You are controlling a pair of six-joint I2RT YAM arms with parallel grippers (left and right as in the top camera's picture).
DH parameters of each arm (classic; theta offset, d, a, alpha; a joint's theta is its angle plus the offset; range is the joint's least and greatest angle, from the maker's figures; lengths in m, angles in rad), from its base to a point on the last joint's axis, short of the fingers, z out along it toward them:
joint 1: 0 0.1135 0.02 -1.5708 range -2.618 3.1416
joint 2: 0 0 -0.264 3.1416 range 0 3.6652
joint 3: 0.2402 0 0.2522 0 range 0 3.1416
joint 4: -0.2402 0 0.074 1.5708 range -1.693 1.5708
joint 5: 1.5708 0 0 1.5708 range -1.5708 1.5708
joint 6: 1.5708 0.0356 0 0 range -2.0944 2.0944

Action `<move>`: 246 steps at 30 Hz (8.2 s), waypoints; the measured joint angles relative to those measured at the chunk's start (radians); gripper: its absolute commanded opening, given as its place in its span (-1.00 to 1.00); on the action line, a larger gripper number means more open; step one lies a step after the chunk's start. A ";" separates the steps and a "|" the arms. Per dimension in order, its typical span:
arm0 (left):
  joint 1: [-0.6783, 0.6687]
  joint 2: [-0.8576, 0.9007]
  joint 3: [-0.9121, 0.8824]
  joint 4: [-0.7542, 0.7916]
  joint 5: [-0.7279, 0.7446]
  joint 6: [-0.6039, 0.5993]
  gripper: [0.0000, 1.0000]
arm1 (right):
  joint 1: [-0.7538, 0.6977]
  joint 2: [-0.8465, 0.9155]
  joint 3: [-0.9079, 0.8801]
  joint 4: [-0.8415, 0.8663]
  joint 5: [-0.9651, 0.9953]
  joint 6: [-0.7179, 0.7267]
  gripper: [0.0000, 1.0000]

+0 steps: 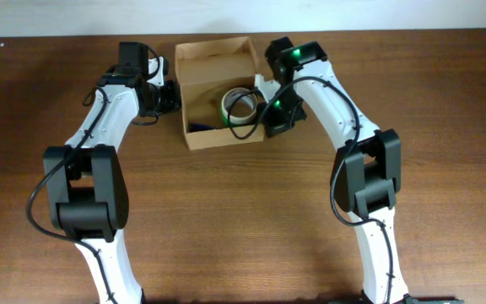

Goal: Pack container

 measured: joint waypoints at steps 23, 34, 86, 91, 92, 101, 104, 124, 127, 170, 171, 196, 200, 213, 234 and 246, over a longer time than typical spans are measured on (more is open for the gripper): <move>0.212 0.046 0.007 0.271 0.328 -0.202 -0.74 | -0.334 0.000 0.000 0.435 -0.238 0.340 -0.92; 0.183 0.229 0.063 0.344 0.544 -0.421 -0.75 | -0.325 0.111 0.000 0.562 -0.507 0.598 -0.92; 0.100 0.281 0.357 0.095 0.507 -0.288 -0.85 | -0.208 0.179 0.000 0.726 -0.783 0.605 -0.92; 0.081 0.281 0.357 0.095 0.479 -0.276 -0.84 | -0.208 0.179 0.000 0.725 -0.782 0.605 -0.92; 0.078 0.281 0.357 0.095 0.466 -0.276 -0.82 | -0.208 0.179 0.000 0.723 -0.782 0.605 -0.92; 0.085 0.281 0.357 0.108 0.422 -0.275 -0.84 | -0.207 0.179 0.000 0.694 -0.759 0.602 -0.93; 0.087 0.281 0.357 0.120 0.422 -0.255 -0.83 | -0.207 0.179 0.000 0.694 -0.759 0.578 -0.92; 0.086 0.281 0.357 0.159 0.389 -0.229 -0.82 | -0.208 0.184 0.003 0.808 -0.868 0.501 -0.92; 0.086 0.281 0.357 0.203 0.391 -0.227 -0.82 | -0.208 0.185 0.013 0.809 -0.895 0.499 -0.92; 0.142 0.282 0.584 0.045 0.663 -0.136 -0.85 | -0.072 0.074 0.177 0.277 -0.682 0.320 -0.92; 0.142 0.282 0.599 0.011 0.657 -0.123 -0.85 | -0.063 0.060 0.177 0.242 -0.636 0.303 -0.92; -0.035 0.282 1.151 -1.054 0.023 0.279 -0.84 | 0.119 -0.015 0.180 -0.052 -0.042 0.202 -0.92; -0.039 0.282 1.151 -1.054 -0.017 0.283 -0.85 | 0.119 -0.018 0.180 -0.054 -0.010 0.199 -0.92; -0.046 0.282 0.837 -1.019 -0.042 0.290 -0.85 | 0.119 -0.019 0.180 -0.054 0.028 0.193 -0.92; -0.049 0.234 0.751 -0.909 -0.100 0.268 -0.83 | 0.078 -0.019 0.180 -0.117 0.046 0.161 -0.92; 0.035 0.167 0.755 -0.919 -0.200 0.262 -0.83 | 0.020 -0.019 0.180 -0.121 0.047 0.153 -0.92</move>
